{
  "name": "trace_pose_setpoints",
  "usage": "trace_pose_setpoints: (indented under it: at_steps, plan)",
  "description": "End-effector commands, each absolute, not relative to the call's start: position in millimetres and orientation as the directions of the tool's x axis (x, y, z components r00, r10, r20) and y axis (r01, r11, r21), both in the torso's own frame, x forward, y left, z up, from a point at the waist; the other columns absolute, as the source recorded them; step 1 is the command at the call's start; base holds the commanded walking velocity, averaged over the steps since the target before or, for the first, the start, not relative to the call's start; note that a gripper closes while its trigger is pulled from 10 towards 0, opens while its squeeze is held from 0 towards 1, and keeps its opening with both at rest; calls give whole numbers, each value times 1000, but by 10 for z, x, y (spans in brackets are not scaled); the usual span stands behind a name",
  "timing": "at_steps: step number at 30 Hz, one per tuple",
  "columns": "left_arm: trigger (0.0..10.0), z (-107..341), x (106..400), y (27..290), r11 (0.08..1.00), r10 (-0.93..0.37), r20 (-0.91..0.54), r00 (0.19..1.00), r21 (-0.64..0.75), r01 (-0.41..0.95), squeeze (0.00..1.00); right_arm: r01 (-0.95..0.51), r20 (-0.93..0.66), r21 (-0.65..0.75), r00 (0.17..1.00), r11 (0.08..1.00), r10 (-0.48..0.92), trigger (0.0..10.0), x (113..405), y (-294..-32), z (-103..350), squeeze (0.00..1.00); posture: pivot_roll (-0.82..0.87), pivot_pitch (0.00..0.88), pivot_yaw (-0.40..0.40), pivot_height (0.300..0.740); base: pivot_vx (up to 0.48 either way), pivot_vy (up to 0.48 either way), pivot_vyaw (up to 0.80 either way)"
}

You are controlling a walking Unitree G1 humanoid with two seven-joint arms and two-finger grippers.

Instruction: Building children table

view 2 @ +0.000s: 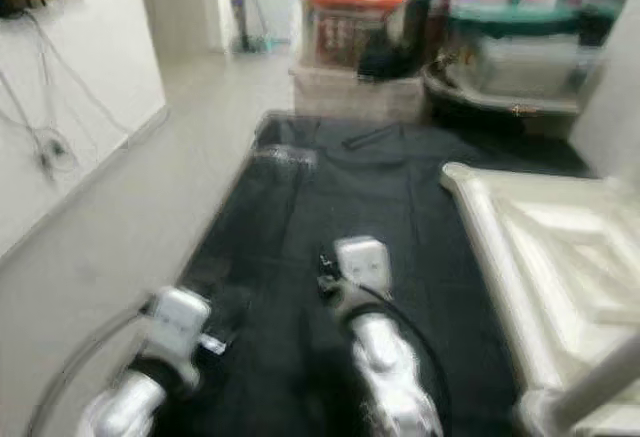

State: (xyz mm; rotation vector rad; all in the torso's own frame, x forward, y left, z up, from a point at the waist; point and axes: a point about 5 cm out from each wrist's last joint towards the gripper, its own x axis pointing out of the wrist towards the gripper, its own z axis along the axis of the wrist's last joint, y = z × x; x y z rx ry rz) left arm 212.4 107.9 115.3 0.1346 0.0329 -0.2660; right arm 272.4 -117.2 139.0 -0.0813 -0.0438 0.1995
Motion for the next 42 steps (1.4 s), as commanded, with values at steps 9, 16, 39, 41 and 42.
trace_pose_setpoints:
  at_steps: [9, 16, 39, 41, 42]
  plan:
    - [10000, 1140, 2102, 1016, 956, -273, -66, 960, 96, 278, 0, -28, 78, -102, 996, 994, 36, 10000, 3146, -1345, 1670, 0, 98, 0, -71, 740, 0, 0, 0]
    - [10000, 1153, 2074, 981, 951, -288, -67, 955, 97, 293, 0, 304, -134, -224, 932, 926, -338, 10000, 3488, -1727, 1591, 0, 94, 3, -72, 740, 0, 0, 0]
    - [10000, 1173, 2037, 955, 952, -287, -72, 955, 85, 292, 0, 549, -401, -342, 649, 763, -647, 10000, 3707, -2129, 1377, 0, 93, 28, -79, 740, 0, 0, 0]
    - [10000, 1173, 2039, 954, 952, -287, -72, 955, 86, 293, 0, 576, -378, -343, 639, 742, -670, 10000, 3728, -2171, 1444, 0, 91, 25, -80, 740, 0, 0, 0]
    - [10000, 1173, 2040, 952, 952, -288, -72, 955, 85, 294, 0, 613, -358, -344, 614, 711, -703, 10000, 3730, -2235, 1492, 0, 89, 24, -80, 740, 0, 0, 0]
